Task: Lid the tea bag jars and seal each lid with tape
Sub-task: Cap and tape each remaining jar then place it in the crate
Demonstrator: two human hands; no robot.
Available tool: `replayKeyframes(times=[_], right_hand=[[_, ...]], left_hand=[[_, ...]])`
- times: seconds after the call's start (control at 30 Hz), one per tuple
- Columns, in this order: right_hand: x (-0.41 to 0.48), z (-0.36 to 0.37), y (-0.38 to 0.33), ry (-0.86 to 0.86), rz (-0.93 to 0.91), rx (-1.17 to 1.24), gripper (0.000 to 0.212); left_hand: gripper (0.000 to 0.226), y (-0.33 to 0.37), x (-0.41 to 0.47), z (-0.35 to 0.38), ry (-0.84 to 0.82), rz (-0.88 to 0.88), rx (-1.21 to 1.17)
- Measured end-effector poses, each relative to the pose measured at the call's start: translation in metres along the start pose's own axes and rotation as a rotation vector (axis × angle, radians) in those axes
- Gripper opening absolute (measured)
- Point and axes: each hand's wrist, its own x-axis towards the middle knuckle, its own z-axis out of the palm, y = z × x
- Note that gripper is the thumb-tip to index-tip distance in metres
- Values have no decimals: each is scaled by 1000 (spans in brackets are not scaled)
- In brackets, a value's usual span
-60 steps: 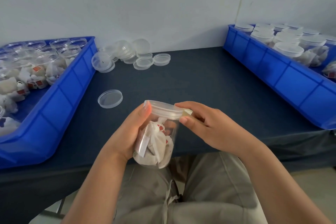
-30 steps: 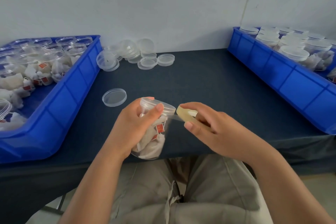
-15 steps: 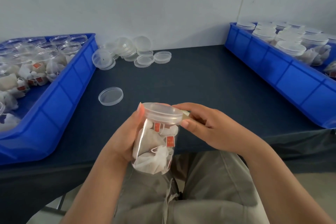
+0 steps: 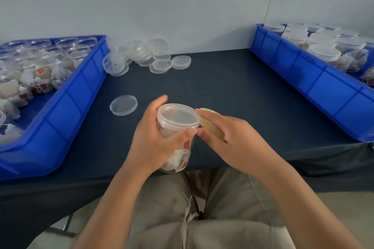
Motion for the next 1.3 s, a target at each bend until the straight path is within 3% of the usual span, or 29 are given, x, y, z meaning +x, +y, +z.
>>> replayKeyframes(times=[0.13, 0.23, 0.43, 0.77, 0.93, 1.2, 1.3], right_hand=[[-5, 5, -11, 53, 16, -32, 60], [-6, 11, -12, 91, 10, -52, 61], [-5, 1, 1, -135, 24, 117, 58], [2, -5, 18, -37, -21, -14, 46], [4, 4, 14, -46, -33, 52, 38], [-1, 8, 6, 58, -19, 46, 22], [-3, 12, -1, 100, -41, 45, 20]], left_hand=[[92, 3, 0, -8, -18, 39, 41], [97, 5, 1, -4, 73, 93, 102], [88, 1, 8, -10, 106, 16, -105], [64, -5, 10, -20, -92, 25, -276], [72, -12, 10, -17, -212, 45, -324], [59, -2, 15, -22, -127, 180, -11], [66, 5, 14, -29, -128, 226, 110]])
